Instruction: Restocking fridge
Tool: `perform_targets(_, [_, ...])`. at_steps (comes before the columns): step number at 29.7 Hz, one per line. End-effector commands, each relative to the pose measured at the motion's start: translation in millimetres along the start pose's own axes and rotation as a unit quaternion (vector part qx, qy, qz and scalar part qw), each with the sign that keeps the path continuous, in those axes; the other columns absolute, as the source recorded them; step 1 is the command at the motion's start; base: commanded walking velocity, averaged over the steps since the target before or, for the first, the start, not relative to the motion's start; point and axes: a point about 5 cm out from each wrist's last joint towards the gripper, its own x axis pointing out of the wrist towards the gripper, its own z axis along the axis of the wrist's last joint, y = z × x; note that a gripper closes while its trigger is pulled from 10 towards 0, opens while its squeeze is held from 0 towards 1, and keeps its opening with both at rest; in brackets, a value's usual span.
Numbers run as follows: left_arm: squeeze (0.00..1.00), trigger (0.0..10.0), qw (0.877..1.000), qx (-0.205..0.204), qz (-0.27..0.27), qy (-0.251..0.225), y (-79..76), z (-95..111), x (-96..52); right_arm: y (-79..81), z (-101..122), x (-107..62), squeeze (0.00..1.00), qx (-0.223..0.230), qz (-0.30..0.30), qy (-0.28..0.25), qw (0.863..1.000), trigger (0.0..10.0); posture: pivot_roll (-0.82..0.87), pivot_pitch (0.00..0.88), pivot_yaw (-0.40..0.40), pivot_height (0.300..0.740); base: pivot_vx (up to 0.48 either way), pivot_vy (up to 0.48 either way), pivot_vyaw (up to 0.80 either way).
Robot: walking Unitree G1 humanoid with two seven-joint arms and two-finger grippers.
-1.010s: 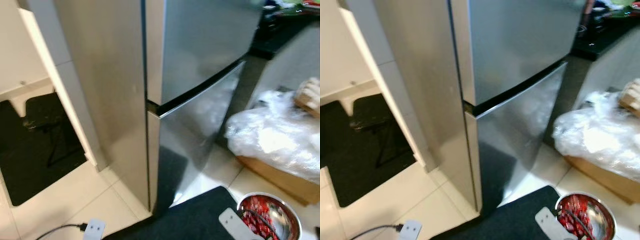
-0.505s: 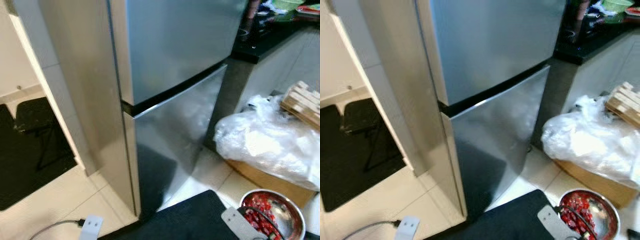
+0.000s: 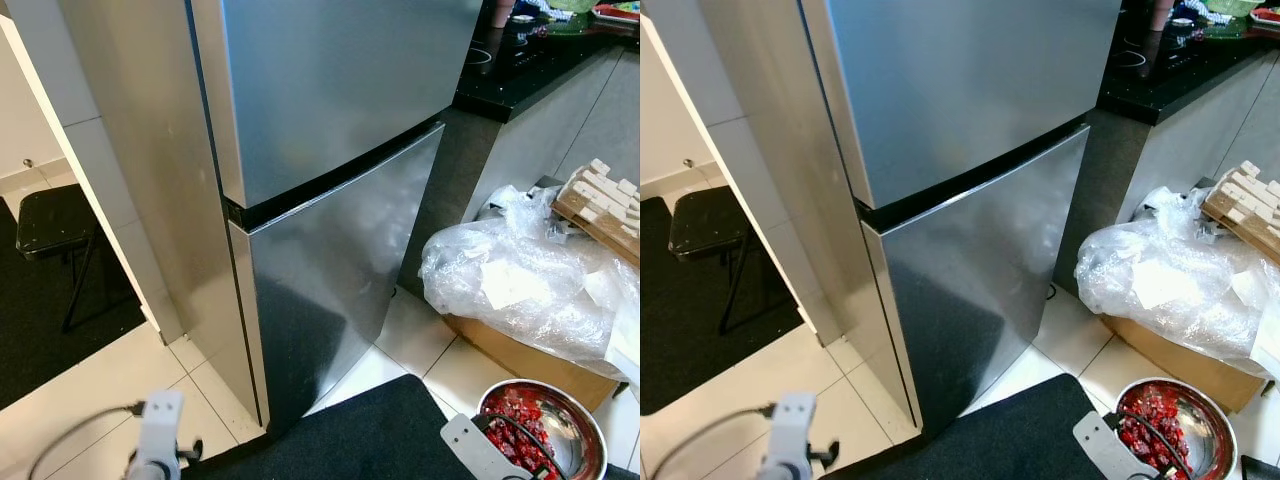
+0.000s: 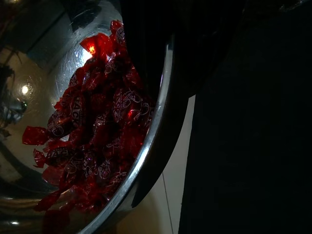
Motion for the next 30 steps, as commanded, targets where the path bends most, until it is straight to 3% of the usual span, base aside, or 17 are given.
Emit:
perform_targets(1, [0.0,10.0,0.999,-0.016,-0.011,-0.03,7.5,11,0.5,-0.9,3,0.2,0.0,0.004,-0.005,-0.006,1.0,10.0,-0.02,0.0,-0.011,0.74,0.0,0.0,0.0])
perform_targets(4, [0.0,10.0,0.984,-0.059,-0.098,-0.139,17.1,61,3.9,0.5,0,-0.2,0.0,0.006,-0.003,-0.002,1.0,10.0,-0.02,0.0,-0.012,0.74,0.0,0.0,0.0])
perform_targets(5, [0.19,10.0,0.967,-0.065,-0.154,-0.191,24.2,87,1.1,0.6,-2,-0.5,0.0,0.009,-0.002,0.002,1.0,10.0,-0.02,0.0,-0.011,0.74,0.0,0.0,0.0])
perform_targets(7, [0.19,10.0,0.962,-0.066,-0.171,-0.203,26.2,94,-0.1,0.5,-2,-0.5,0.0,0.01,-0.002,0.002,1.0,10.0,-0.02,0.0,-0.011,0.74,0.0,0.0,0.0])
perform_targets(8, [1.0,10.0,0.952,-0.058,-0.196,-0.225,28.9,105,-2.8,0.3,-3,-0.5,0.0,0.012,-0.003,0.004,1.0,10.0,-0.02,0.0,-0.01,0.74,0.0,0.0,0.0])
perform_targets(10, [1.0,10.0,0.946,-0.052,-0.213,-0.24,30.4,113,-4.8,0.1,-3,-0.5,0.0,0.013,-0.003,0.004,1.0,10.0,-0.02,0.0,-0.01,0.74,0.0,0.0,0.0])
perform_targets(11, [1.0,10.0,0.923,-0.031,-0.259,-0.284,31.9,136,-11.5,0.0,-4,-0.6,0.0,0.013,-0.003,0.006,1.0,10.0,-0.02,0.0,-0.011,0.74,0.0,0.0,0.0])
perform_targets(12, [1.0,10.0,0.923,-0.031,-0.259,-0.284,31.9,136,-11.5,0.0,-4,-0.6,0.0,0.013,-0.003,0.006,1.0,10.0,-0.02,0.0,-0.011,0.74,0.0,0.0,0.0])
perform_targets(14, [1.0,10.0,0.887,-0.011,-0.322,-0.33,26.6,161,-21.9,-1.0,-6,-0.6,0.0,0.012,-0.003,0.007,1.0,10.0,-0.02,0.0,-0.017,0.74,0.0,0.0,0.0])
perform_targets(16, [1.0,10.0,0.877,0.001,-0.339,-0.341,23.8,168,-25.7,-1.3,-6,-0.6,0.0,0.012,-0.003,0.008,1.0,10.0,-0.02,0.0,-0.019,0.74,0.0,0.0,0.0])
perform_targets(17, [1.0,10.0,0.856,0.019,-0.377,-0.354,19.8,177,-32.8,-1.5,-6,-0.6,0.0,0.012,-0.003,0.009,1.0,10.0,-0.02,0.0,-0.02,0.74,0.0,0.0,0.0])
perform_targets(18, [1.0,10.0,0.856,0.019,-0.377,-0.354,19.8,177,-32.8,-1.5,-6,-0.6,0.0,0.012,-0.003,0.009,1.0,10.0,-0.02,0.0,-0.02,0.74,0.0,0.0,0.0])
perform_targets(19, [1.0,10.0,0.838,0.039,-0.408,-0.361,15.6,183,-39.4,-1.4,-6,-0.6,0.0,0.013,-0.002,0.009,1.0,10.0,-0.02,0.0,-0.02,0.74,0.0,0.0,0.0])
perform_targets(20, [1.0,10.0,0.831,0.047,-0.418,-0.363,14.4,185,-41.9,-1.3,-6,-0.6,0.0,0.013,-0.002,0.009,1.0,10.0,-0.02,0.0,-0.02,0.74,0.0,0.0,0.0])
perform_targets(22, [1.0,10.0,0.826,0.061,-0.423,-0.367,13.0,188,-44.4,-0.9,-6,-0.6,0.0,0.013,-0.001,0.009,1.0,10.0,-0.02,0.0,-0.02,0.74,0.0,0.0,0.0])
perform_targets(23, [0.0,10.0,0.819,0.075,-0.431,-0.371,11.2,191,-47.4,-0.3,-6,-0.7,0.0,0.013,-0.001,0.009,1.0,10.0,-0.02,0.0,-0.02,0.74,0.0,0.0,0.0])
perform_targets(30, [0.0,10.0,0.806,0.108,-0.437,-0.384,0.3,202,-53.0,0.8,-7,-0.9,0.0,0.014,0.002,0.011,1.0,10.0,-0.02,0.0,-0.022,0.74,0.0,0.0,0.0])
